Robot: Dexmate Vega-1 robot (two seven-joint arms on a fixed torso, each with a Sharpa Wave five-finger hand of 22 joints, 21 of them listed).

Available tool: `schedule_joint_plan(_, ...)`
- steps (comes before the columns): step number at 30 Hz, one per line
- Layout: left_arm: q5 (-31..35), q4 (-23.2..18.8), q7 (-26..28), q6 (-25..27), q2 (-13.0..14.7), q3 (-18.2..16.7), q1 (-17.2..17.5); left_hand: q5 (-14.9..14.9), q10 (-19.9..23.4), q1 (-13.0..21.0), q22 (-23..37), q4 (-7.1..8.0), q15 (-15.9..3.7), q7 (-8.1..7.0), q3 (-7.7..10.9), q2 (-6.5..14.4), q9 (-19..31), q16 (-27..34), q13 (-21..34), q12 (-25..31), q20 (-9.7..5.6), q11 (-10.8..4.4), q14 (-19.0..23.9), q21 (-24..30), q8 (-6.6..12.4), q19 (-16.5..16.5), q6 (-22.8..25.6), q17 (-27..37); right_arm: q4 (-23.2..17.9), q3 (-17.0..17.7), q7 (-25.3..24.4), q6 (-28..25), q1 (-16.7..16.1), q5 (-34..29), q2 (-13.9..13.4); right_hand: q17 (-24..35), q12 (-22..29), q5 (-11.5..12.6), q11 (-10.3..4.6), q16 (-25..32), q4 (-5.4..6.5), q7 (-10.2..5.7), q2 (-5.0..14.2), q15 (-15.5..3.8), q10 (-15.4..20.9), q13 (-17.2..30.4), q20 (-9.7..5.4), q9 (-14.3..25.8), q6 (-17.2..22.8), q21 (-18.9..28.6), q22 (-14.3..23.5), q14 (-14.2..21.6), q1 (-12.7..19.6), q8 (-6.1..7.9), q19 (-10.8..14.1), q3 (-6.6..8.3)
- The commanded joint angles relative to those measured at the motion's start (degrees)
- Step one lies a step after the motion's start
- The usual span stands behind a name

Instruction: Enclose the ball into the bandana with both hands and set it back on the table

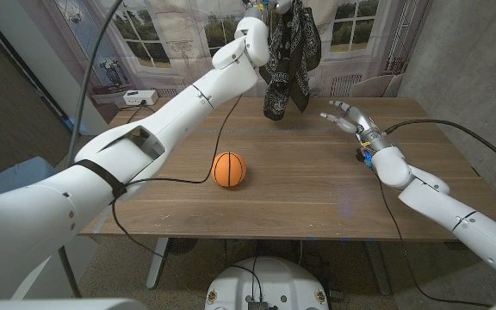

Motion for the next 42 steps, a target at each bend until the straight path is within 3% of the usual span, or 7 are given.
schedule_joint_plan(1, -0.7, -0.9, -3.3, 3.1, -0.4, 1.4, -1.9, -0.5, 0.8, 1.8, 0.0, -0.66, -3.54, 3.95, 0.05, 1.2, 9.4, 0.5, -0.3, 0.4, -0.22, 0.22, 1.1, 0.7, 0.36, 0.6, 5.4, 0.3, -1.3, -6.1, -6.9, -14.1, 3.5, -11.7, 4.9, 0.2, -0.3, 0.5, -0.32, -0.1, -0.05, -0.38, 0.36, -0.56, -1.9, 0.3, -0.11, 0.2, -2.0, 0.1, 0.2, -1.3, 1.7, -0.21, 0.1, 0.56)
schedule_joint_plan(11, 0.0, 0.4, -1.2, 8.2, -2.9, 1.7, -2.9, -2.0, 1.8, 2.2, -0.2, -1.55, -3.58, 4.37, 0.10, 0.8, 8.3, 0.7, -1.4, 0.3, -0.28, 1.08, 2.2, 1.7, -0.03, 1.3, 6.4, 0.5, -1.0, -9.2, -3.6, -8.9, 5.6, -11.6, 4.1, 0.4, 0.1, 0.4, -0.16, -0.2, 0.52, -0.63, -0.92, -0.41, -1.6, 0.3, 0.03, 0.2, -0.6, -0.4, 0.2, -1.7, 0.8, 0.51, -1.3, -0.59)
schedule_joint_plan(19, -0.9, 0.7, -1.1, 9.7, -3.6, 2.6, -3.7, -2.8, 1.9, 2.4, -0.3, -1.95, -3.45, 4.70, 0.17, 0.8, 7.7, 0.7, -1.6, 0.3, -0.09, 1.32, 2.6, 2.2, -0.48, 1.3, 6.7, 0.6, -1.9, -11.0, -11.1, -16.0, 4.7, -19.3, 7.9, 0.6, 0.4, 0.4, -0.32, 0.4, 0.89, -0.85, -1.53, -1.28, -1.1, 0.3, 0.20, 0.2, 0.1, -0.4, 0.3, -0.6, 0.2, 0.77, -1.6, -1.31)
schedule_joint_plan(26, -5.5, -2.3, -5.5, 8.8, -2.2, 1.0, -3.1, -3.3, 2.0, 2.2, -0.3, -2.09, -3.41, 4.84, 0.22, 0.9, 7.1, 0.6, -1.7, 0.2, -0.12, 1.26, 2.8, 2.7, -0.91, 1.3, 6.7, 0.6, 5.3, -12.4, -22.5, -20.7, 7.1, -22.7, 16.0, 2.7, 2.8, 2.3, -1.98, 6.4, -0.05, -1.20, 0.06, -6.41, 5.5, 0.9, -2.08, 0.3, 2.7, 2.9, 0.4, 10.6, 6.6, 1.81, 6.8, -1.01)
schedule_joint_plan(30, -5.7, -3.5, -5.6, 9.8, -1.7, 1.4, -3.4, -3.5, 2.0, 2.1, -0.4, -2.08, -3.33, 4.87, 0.24, 1.0, 6.9, 0.6, -1.5, 0.3, -0.08, 1.44, 3.0, 2.9, -1.07, 1.3, 6.8, 0.7, 4.9, -13.1, -14.0, -20.4, 9.3, -18.7, 14.4, 3.6, 3.6, 2.5, -1.86, 8.0, -0.05, -1.40, 0.16, -7.26, 7.4, 1.1, -2.83, 0.3, 4.4, 3.8, 0.5, 13.2, 8.2, 2.20, 9.2, -1.20)
schedule_joint_plan(36, -5.3, -4.2, -3.5, 12.6, -2.6, 1.6, -3.4, -3.8, 2.3, 2.3, -0.4, -2.37, -3.44, 4.96, 0.24, 0.9, 6.4, 0.8, -1.7, 0.4, -0.06, 1.63, 3.3, 3.4, -1.18, 1.5, 7.3, 0.9, 3.3, -16.0, -7.0, -25.4, 11.7, -19.6, 12.8, 5.1, 2.3, 2.3, -0.96, 6.4, 1.97, -0.60, -2.81, -4.69, 4.4, 1.6, -1.29, 0.3, 2.4, 2.1, 0.6, 7.4, 4.6, 0.84, 5.1, -4.79)
schedule_joint_plan(42, -6.2, -4.6, -4.2, 12.7, -2.0, 2.2, -3.9, -3.9, 2.7, 2.2, -0.4, -2.50, -3.30, 5.25, 0.29, 0.8, 6.1, 0.8, -2.1, 0.2, -0.08, 1.39, 3.7, 3.8, -1.36, 1.6, 7.6, 0.8, 9.2, -15.7, -21.4, -29.3, 11.2, -22.4, 19.8, 5.6, 2.0, 3.3, -1.74, 6.5, 1.62, -1.04, -2.96, -5.72, 3.4, 1.9, -1.97, 0.4, 1.9, 1.9, 0.6, 7.4, 5.9, 0.80, 4.8, -5.40)
